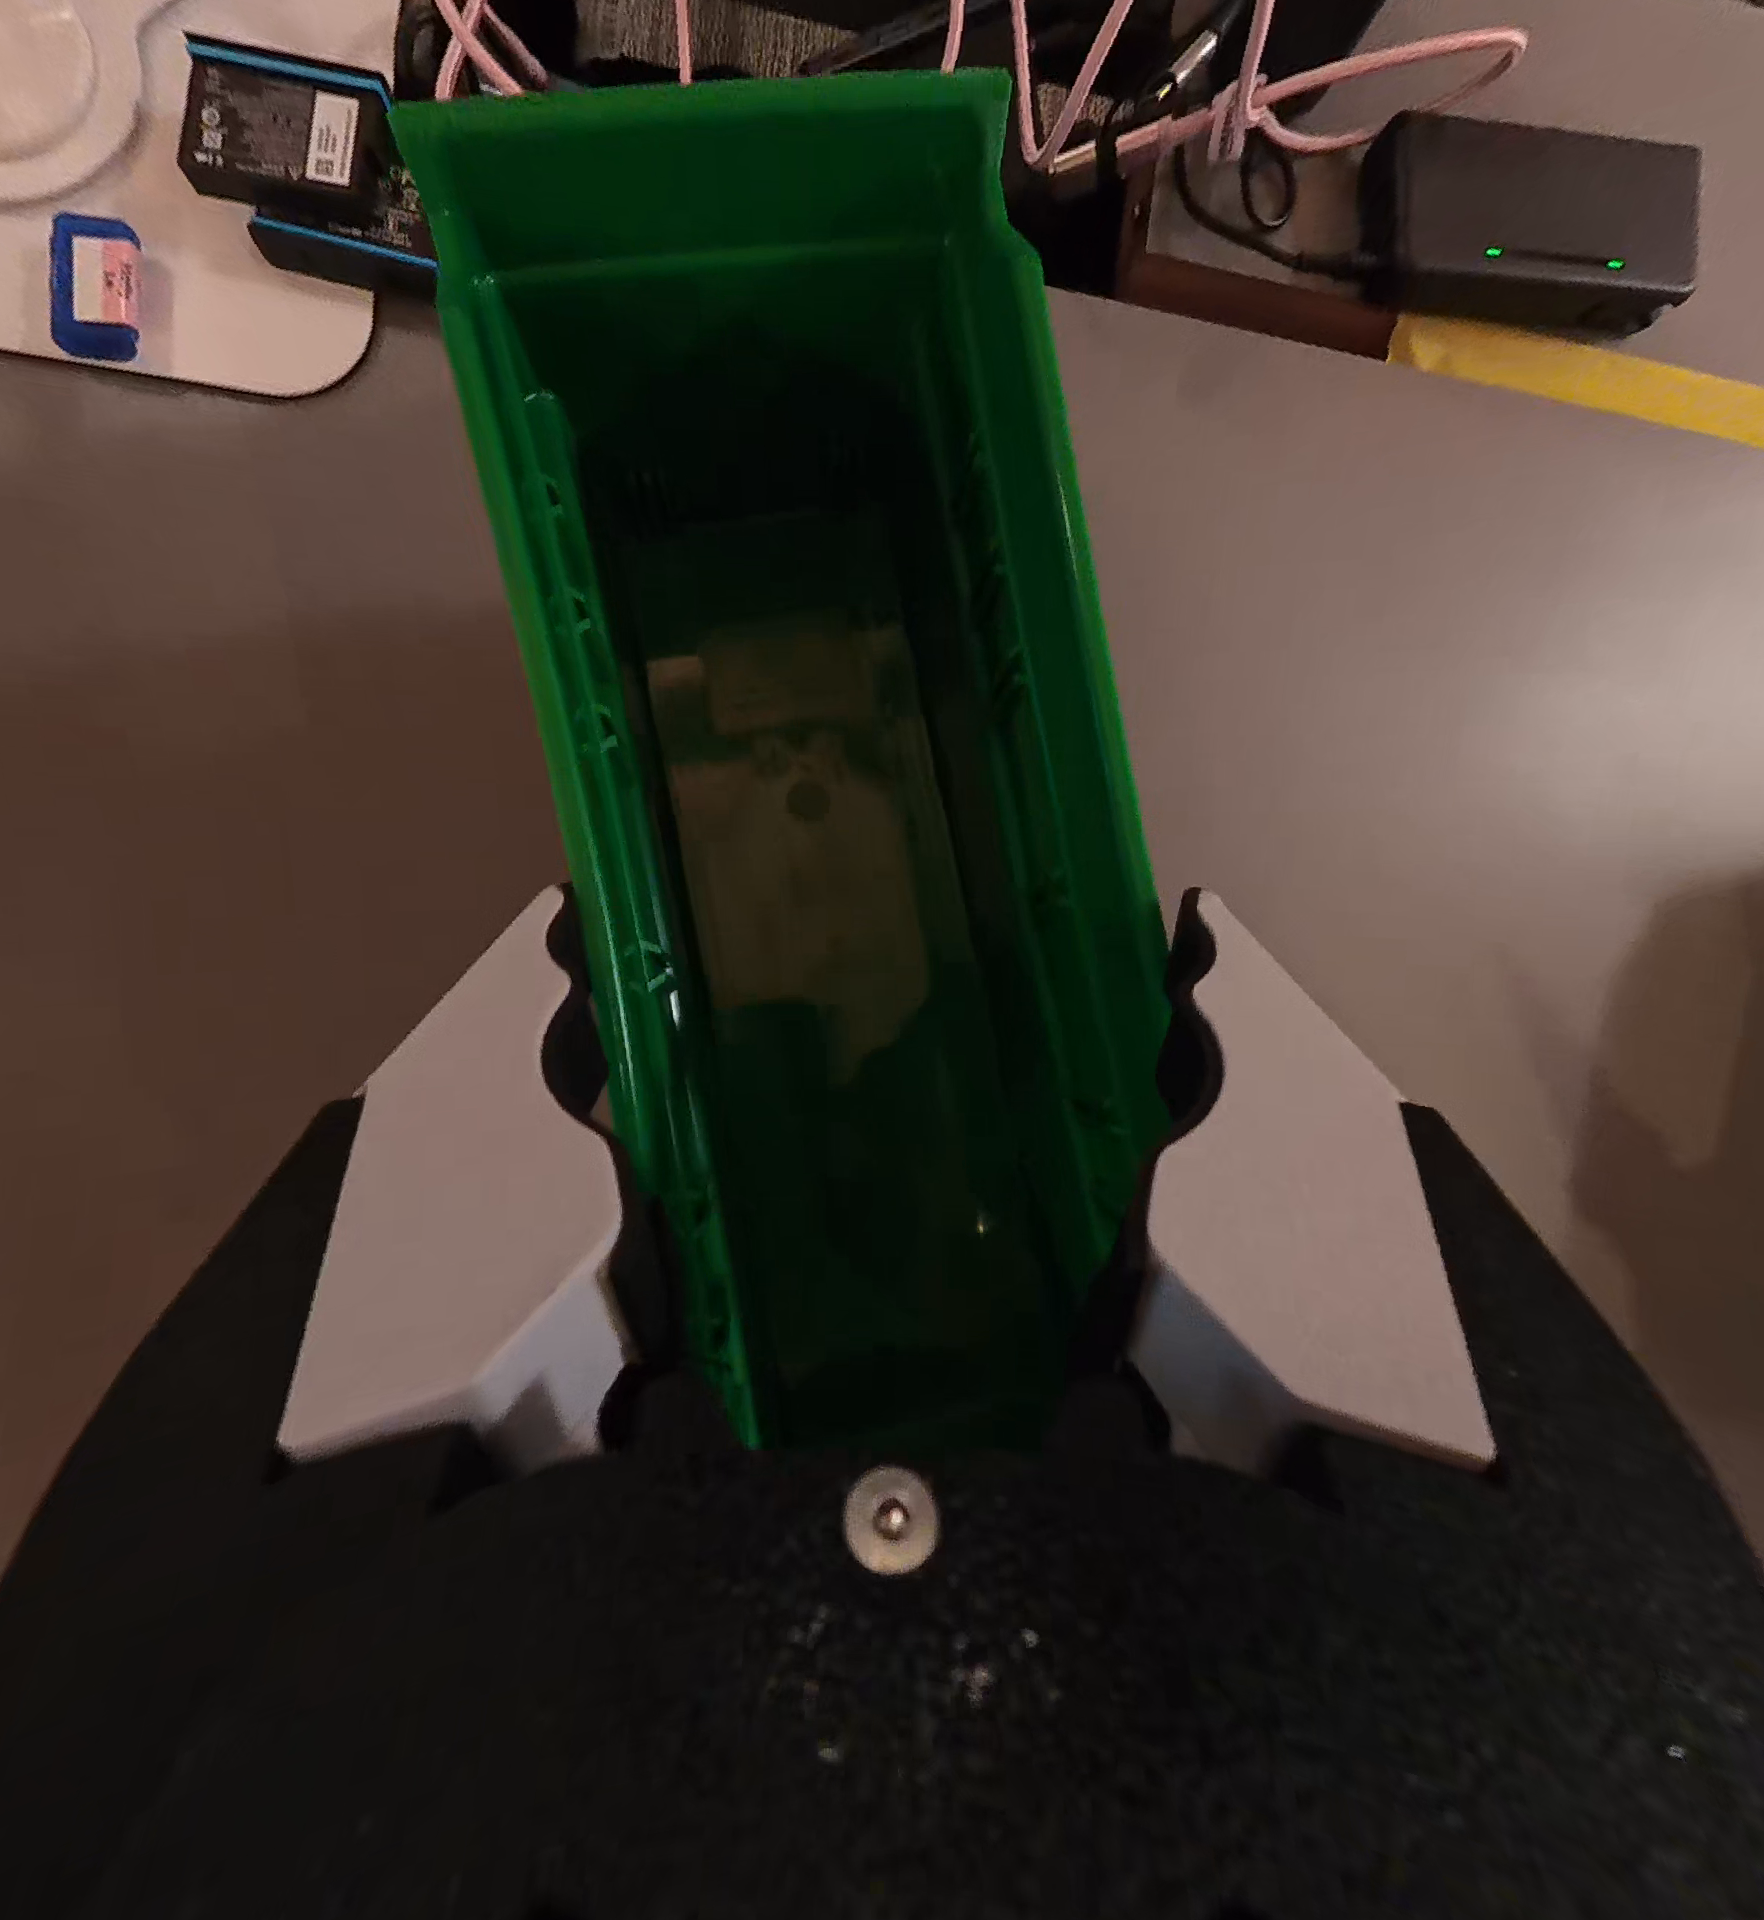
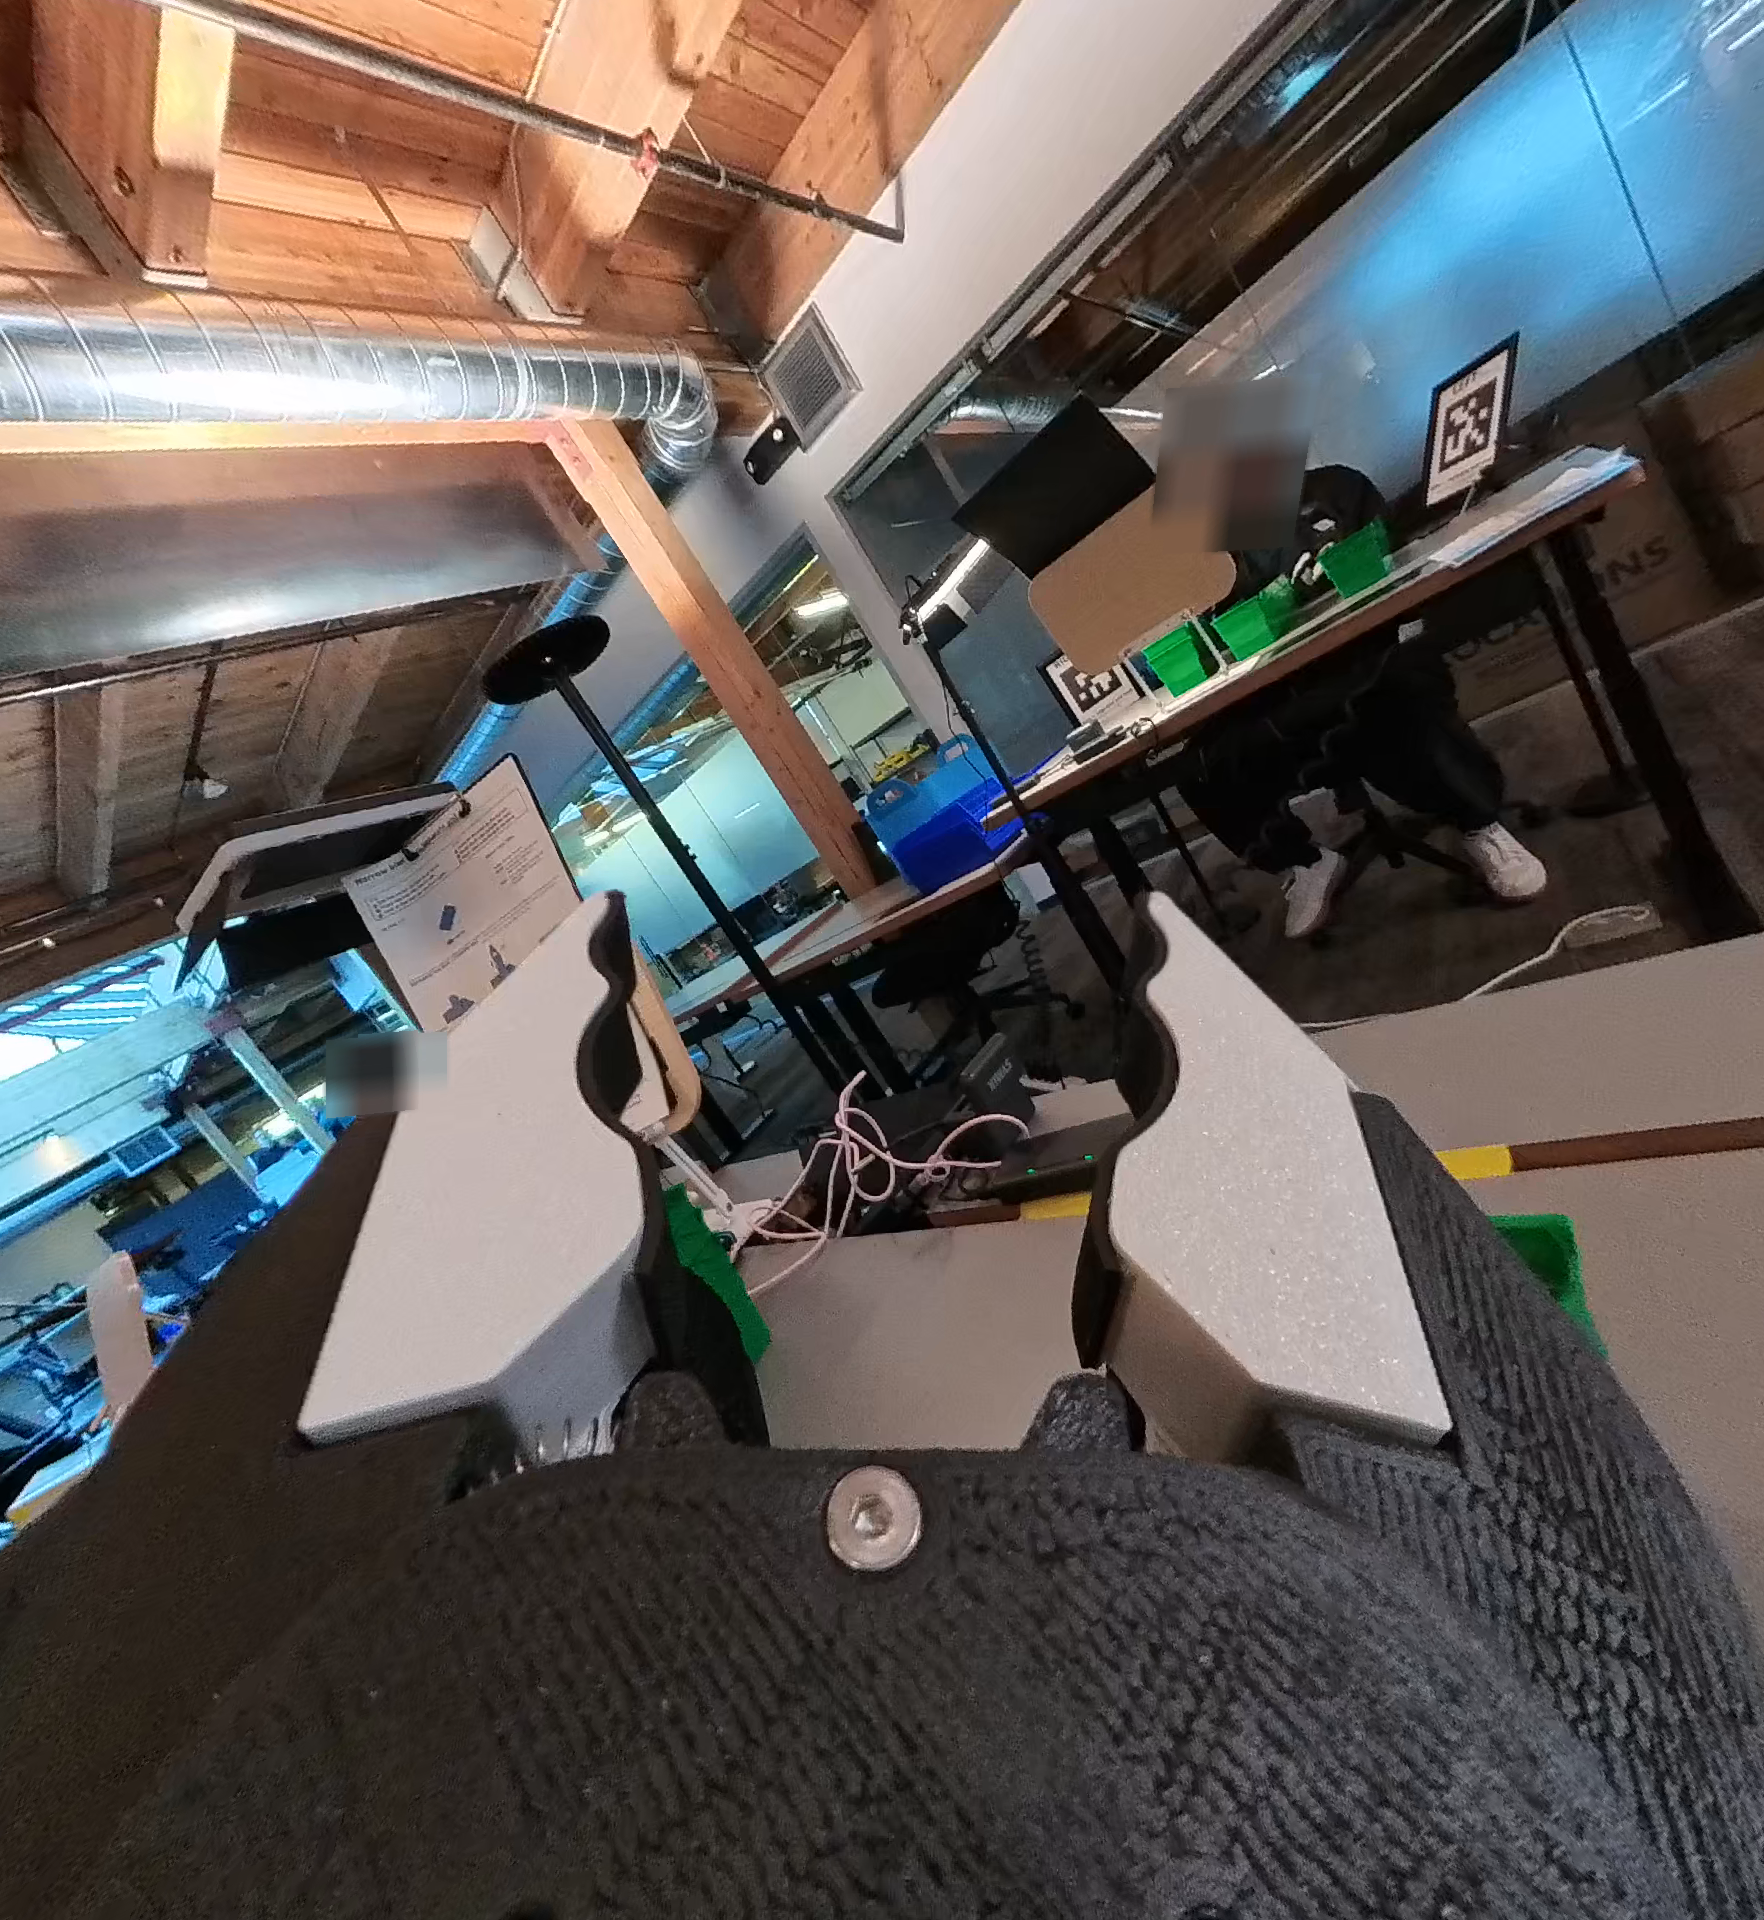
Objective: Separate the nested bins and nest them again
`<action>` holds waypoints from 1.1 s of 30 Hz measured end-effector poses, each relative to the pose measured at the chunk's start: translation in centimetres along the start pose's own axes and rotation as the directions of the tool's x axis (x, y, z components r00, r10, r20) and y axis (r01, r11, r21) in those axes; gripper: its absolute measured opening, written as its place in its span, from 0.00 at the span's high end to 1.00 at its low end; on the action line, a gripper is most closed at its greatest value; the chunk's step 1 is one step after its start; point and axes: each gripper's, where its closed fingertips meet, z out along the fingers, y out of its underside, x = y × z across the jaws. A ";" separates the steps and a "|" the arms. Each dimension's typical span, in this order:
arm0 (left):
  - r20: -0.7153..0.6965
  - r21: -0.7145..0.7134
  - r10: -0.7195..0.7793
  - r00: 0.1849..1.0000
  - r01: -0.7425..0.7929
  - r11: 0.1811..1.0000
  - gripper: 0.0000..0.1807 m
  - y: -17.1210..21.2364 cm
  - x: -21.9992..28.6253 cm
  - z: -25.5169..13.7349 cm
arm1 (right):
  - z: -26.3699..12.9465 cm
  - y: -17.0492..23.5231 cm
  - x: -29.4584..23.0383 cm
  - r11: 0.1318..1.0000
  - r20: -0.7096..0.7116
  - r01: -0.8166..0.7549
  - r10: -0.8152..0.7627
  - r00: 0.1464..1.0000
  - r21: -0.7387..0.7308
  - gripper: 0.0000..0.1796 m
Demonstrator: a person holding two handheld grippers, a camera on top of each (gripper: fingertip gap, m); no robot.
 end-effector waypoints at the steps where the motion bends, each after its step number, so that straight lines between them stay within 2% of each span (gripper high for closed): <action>1: -0.004 0.006 0.003 1.000 -0.003 1.000 0.40 -0.1 0.0 0.0 | 0.0 -0.1 -0.1 1.000 0.005 -0.003 0.003 1.000 0.007 0.48; 5: -0.027 0.108 0.018 0.999 -0.015 0.994 0.42 -1.0 0.0 -0.1 | -0.5 -0.8 -0.5 0.999 0.016 0.000 -0.001 1.000 0.038 0.49; 10: -0.022 0.135 0.035 0.999 -0.032 0.990 0.39 -0.9 -0.1 0.2 | -0.4 -0.6 -0.3 1.000 0.016 -0.009 0.009 1.000 0.028 0.49; 14: -0.034 0.183 0.059 0.998 -0.052 0.982 0.39 -1.1 0.2 0.0 | -0.4 -0.6 -0.3 0.999 0.022 -0.014 0.014 1.000 0.029 0.49; 16: -0.081 0.260 0.059 0.995 -0.036 0.965 0.45 -1.8 0.8 -0.7 | -0.5 -0.8 -0.3 0.999 0.022 -0.013 0.012 1.000 0.033 0.49; 17: -0.091 0.292 0.049 0.995 -0.020 0.956 0.51 -2.0 0.8 -1.0 | -0.5 -0.8 -0.2 0.999 0.022 -0.014 0.013 1.000 0.033 0.49; 18: -0.062 0.317 0.042 0.997 -0.020 0.948 0.64 -2.2 0.2 -1.1 | -0.5 -0.7 -0.2 0.999 0.023 -0.016 0.015 1.000 0.031 0.49; 19: -0.059 0.313 0.063 0.996 -0.041 0.949 0.68 -2.0 0.0 -0.9 | -0.5 -0.7 -0.1 0.999 0.023 -0.018 0.018 1.000 0.028 0.49; 20: -0.041 0.277 0.063 0.997 -0.049 0.959 0.65 -1.6 -0.5 -0.5 | -0.4 -0.6 -0.1 1.000 0.022 -0.020 0.020 1.000 0.023 0.49; 22: -0.103 0.209 0.029 0.994 -0.007 0.978 0.47 -0.8 -0.2 0.2 | -0.3 -0.3 0.0 1.000 0.021 -0.022 0.022 1.000 0.011 0.49; 24: -0.189 0.242 0.011 0.982 0.036 0.970 0.36 -1.8 0.8 -0.8 | -0.2 -0.2 0.0 1.000 0.020 -0.024 0.023 1.000 0.007 0.49; 26: -0.212 0.254 0.034 0.977 0.022 0.967 0.28 -2.6 1.7 -1.7 | -0.3 -0.3 -0.1 1.000 0.021 -0.022 0.021 1.000 0.011 0.49; 31: -0.237 0.120 0.147 0.960 -0.121 0.985 0.17 -1.8 6.7 -2.0 | -0.8 -0.9 -0.5 0.999 0.025 -0.010 0.009 1.000 0.031 0.49; 33: -0.340 0.100 0.182 0.923 -0.156 0.983 0.15 -1.2 11.7 -2.1 | -1.2 -1.3 -0.9 0.999 0.025 0.001 -0.002 1.000 0.043 0.49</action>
